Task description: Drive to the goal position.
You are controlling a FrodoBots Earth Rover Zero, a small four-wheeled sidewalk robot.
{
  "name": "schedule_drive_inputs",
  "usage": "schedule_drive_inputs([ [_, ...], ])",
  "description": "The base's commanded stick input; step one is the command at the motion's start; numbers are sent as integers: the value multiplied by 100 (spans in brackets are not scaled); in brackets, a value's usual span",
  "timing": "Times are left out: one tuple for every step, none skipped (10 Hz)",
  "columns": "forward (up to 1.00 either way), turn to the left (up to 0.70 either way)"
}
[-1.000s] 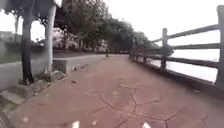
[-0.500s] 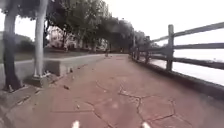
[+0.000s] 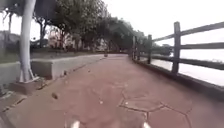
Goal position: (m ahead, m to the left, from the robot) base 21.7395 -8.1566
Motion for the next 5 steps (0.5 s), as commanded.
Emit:
schedule_drive_inputs([
  [70,0],
  [70,0],
  [70,0],
  [70,0],
  [70,0],
])
